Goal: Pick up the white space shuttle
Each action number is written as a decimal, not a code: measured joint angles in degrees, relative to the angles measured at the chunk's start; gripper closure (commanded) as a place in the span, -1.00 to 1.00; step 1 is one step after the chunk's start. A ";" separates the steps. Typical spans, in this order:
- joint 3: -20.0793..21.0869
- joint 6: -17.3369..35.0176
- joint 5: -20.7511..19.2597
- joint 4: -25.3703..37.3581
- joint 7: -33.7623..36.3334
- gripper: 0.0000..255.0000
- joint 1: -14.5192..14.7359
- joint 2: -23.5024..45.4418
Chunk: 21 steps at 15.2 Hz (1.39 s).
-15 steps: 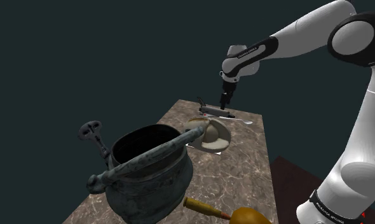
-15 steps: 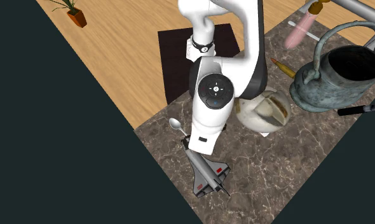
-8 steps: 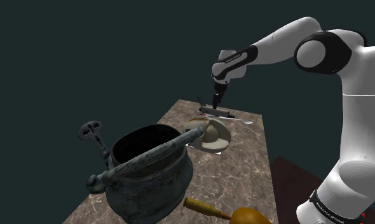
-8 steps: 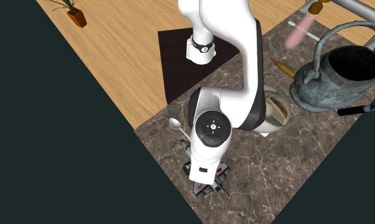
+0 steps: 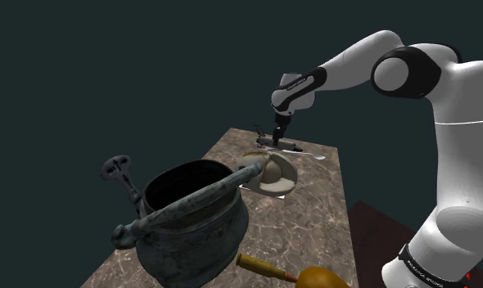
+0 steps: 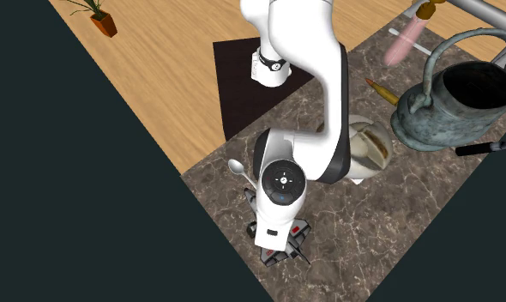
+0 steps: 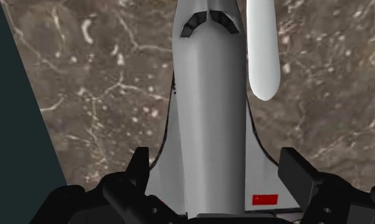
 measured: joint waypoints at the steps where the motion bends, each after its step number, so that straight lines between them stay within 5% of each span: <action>1: 0.01 0.11 0.02 -0.04 0.00 1.00 0.00 0.06; 11: -0.02 -0.08 -0.01 0.00 -0.05 1.00 -0.03 -0.08; 21: -0.45 -5.86 -0.87 2.51 0.66 1.00 0.25 -3.42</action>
